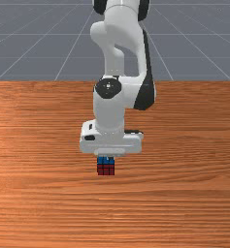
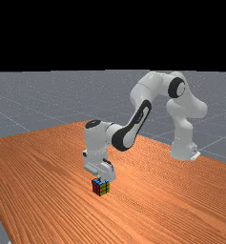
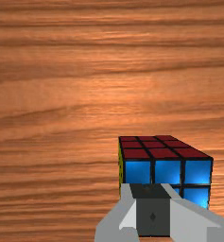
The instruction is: Rotate the cube till the blue face upward
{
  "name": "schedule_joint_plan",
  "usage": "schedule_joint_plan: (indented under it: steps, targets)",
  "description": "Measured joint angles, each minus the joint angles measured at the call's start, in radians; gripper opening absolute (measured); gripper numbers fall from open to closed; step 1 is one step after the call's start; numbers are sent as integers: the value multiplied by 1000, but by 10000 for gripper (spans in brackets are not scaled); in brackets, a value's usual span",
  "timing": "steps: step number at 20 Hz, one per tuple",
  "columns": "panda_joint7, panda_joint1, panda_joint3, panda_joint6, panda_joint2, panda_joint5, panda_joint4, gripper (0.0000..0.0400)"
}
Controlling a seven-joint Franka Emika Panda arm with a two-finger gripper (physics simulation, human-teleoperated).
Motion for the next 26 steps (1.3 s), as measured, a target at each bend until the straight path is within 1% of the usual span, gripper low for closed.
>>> schedule_joint_plan:
  steps: [5,9,11,12,15,18,20,22,24,26]
  targets:
    - [0,1,1,4,1,0,-11,3]
    - [-5,8,14,4,-4,6,-10,22]
    - [3,17,25,4,-5,12,-6,17]
    - [5,24,36,3,-4,18,-5,8]
    - [26,65,61,1,10,18,-4,2]
    - [53,111,63,-6,2,-5,-9,0]
    - [54,122,54,-14,-42,-19,-27,0]
    - [21,105,22,-11,-147,-39,-111,0]
    - [-34,48,-10,-9,-272,-18,-208,0]
    - [-64,-1,-35,-4,-341,0,-253,0]
